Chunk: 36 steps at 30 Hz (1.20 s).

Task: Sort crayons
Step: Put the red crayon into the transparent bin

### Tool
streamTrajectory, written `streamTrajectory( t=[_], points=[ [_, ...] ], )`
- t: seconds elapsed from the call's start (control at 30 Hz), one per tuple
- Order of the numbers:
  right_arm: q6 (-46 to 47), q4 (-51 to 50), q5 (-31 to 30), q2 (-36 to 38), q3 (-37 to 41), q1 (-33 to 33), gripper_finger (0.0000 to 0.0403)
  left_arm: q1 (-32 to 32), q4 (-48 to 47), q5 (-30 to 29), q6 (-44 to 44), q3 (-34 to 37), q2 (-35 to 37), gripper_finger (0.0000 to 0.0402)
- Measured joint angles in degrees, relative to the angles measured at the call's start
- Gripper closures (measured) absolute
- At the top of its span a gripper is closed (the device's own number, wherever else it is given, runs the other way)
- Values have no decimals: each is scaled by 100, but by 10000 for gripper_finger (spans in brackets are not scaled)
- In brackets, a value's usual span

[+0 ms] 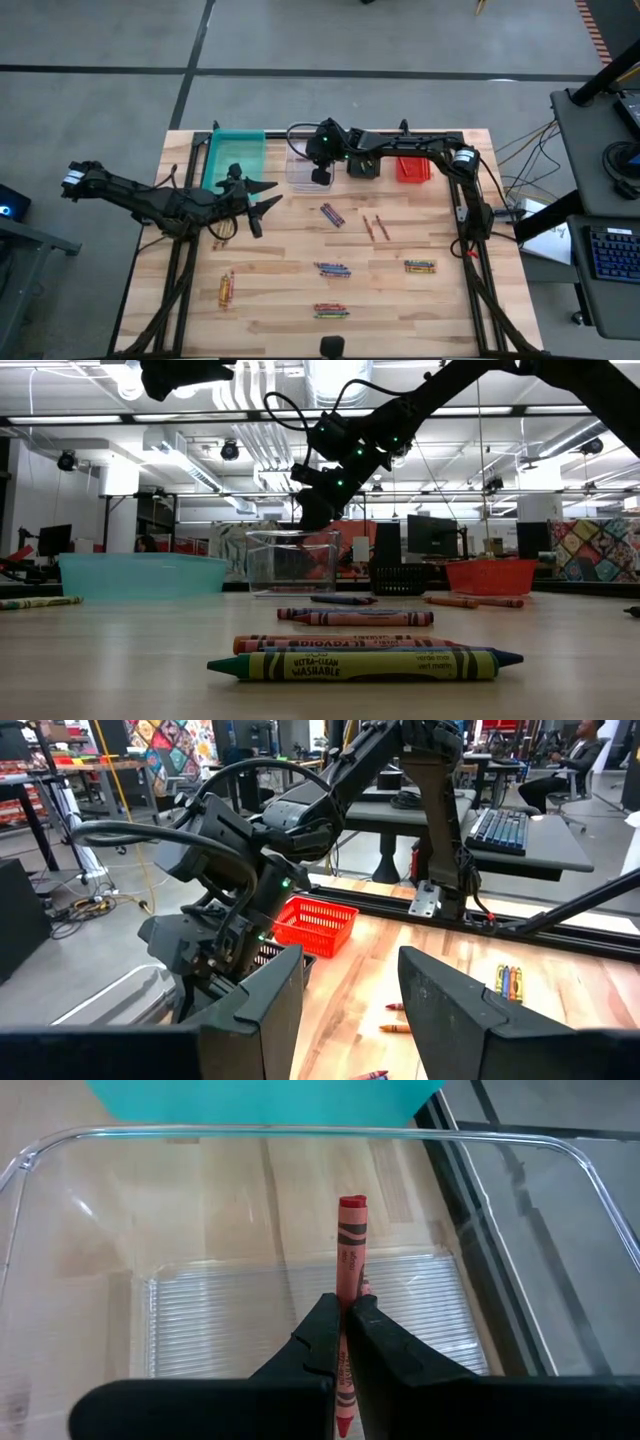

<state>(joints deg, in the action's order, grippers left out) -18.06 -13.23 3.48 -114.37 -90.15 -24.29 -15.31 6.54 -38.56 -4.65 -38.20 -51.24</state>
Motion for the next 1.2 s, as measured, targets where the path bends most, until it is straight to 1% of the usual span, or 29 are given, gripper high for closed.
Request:
streamTrajectory(
  t=[0.1,0.23,0.5,0.73,0.93,1.2],
  points=[
    [-94,-16,31,2,0,19,394,0,-8,2,-41,9,0,253],
    [-125,3,301,2,0,92,394,1,-7,0,-41,9,0,253],
    [-81,25,296,10,-33,212,394,1,38,1,-41,9,0,253],
    [225,-58,250,13,-33,215,394,2,57,1,-63,9,0,253],
    [161,-355,200,-140,-37,215,394,4,68,0,-63,9,0,253],
    [95,-323,97,-160,-37,215,394,4,72,0,-63,9,0,253]
  ],
)
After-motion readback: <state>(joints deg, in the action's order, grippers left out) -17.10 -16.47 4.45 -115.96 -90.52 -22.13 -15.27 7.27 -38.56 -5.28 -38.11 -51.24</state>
